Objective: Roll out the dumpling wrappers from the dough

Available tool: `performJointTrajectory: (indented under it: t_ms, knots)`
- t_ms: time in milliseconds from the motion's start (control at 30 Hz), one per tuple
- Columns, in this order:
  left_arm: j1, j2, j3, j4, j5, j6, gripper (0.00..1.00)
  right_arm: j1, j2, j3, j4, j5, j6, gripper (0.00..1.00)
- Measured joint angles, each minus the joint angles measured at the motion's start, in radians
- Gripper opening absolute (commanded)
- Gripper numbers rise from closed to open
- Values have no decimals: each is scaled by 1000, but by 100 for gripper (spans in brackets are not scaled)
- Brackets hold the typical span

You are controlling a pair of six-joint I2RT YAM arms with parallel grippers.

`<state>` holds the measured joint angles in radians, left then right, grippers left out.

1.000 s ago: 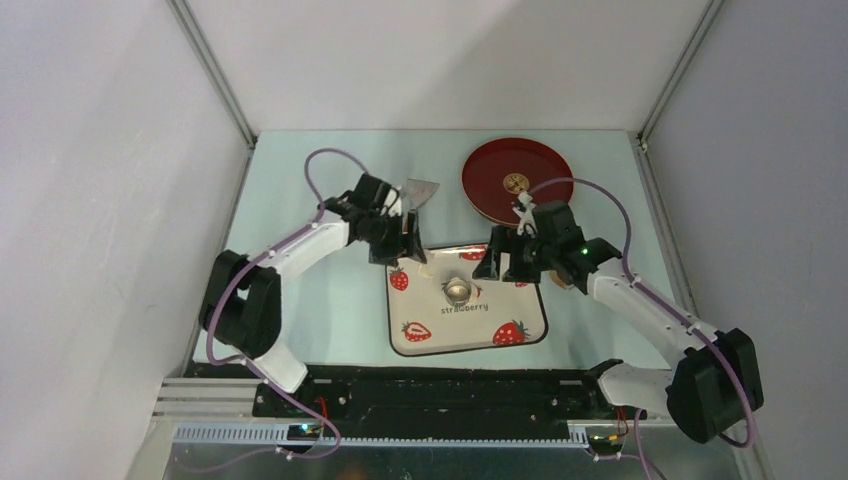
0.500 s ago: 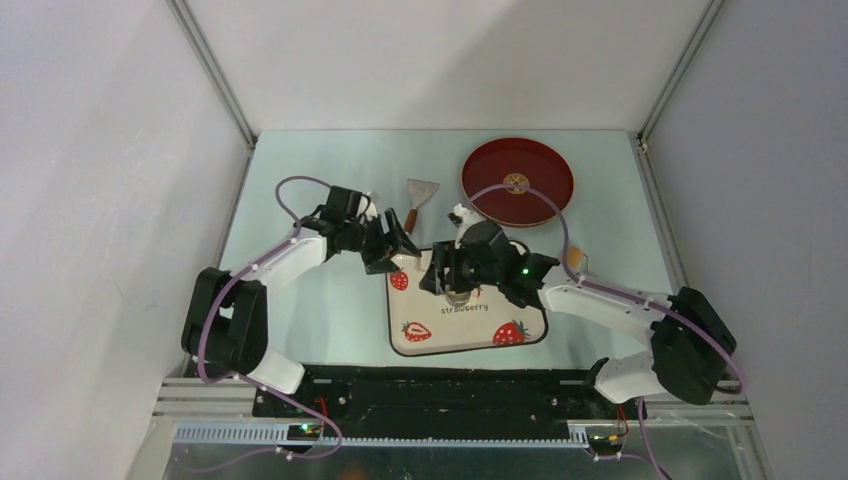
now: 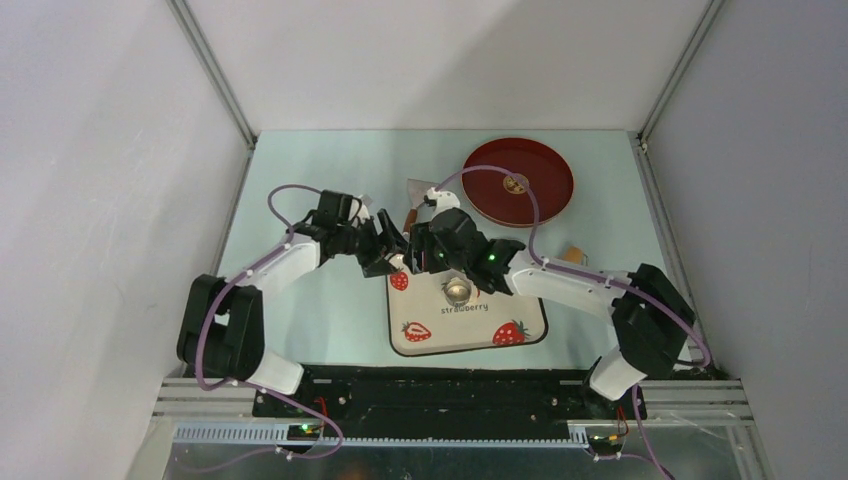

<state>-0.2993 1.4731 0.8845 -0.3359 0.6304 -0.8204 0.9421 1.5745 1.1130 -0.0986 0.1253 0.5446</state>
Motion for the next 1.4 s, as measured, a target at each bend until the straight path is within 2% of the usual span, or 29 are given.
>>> performJointTrajectory:
  t_ms: [233, 433, 600, 700, 967, 1033, 1100, 1200, 1400]
  knots:
    - [15, -23, -4, 14, 13, -21, 77, 26, 53, 17, 0, 49, -24, 51]
    - [20, -26, -4, 21, 30, -38, 77, 47, 62, 19, 5, 109, -41, 33]
    - [20, -30, -6, 24, 37, -45, 77, 52, 81, 22, 8, 142, -45, 28]
    - [22, -30, -11, 30, 37, -45, 77, 52, 86, 22, 7, 149, -45, 21]
    - [47, -79, -31, 37, 56, -47, 77, 51, 118, 22, 10, 146, -47, 15]
    - [56, -92, -39, 40, 60, -47, 78, 51, 123, 23, 9, 143, -47, 16]
    - [68, -100, -50, 42, 64, -47, 78, 49, 125, 22, 9, 134, -46, 22]
    - [91, -106, -69, 42, 66, -44, 79, 44, 130, 23, 10, 110, -44, 38]
    - [129, -136, -95, 39, 48, -27, 78, 26, 167, 31, 13, 8, -38, 57]
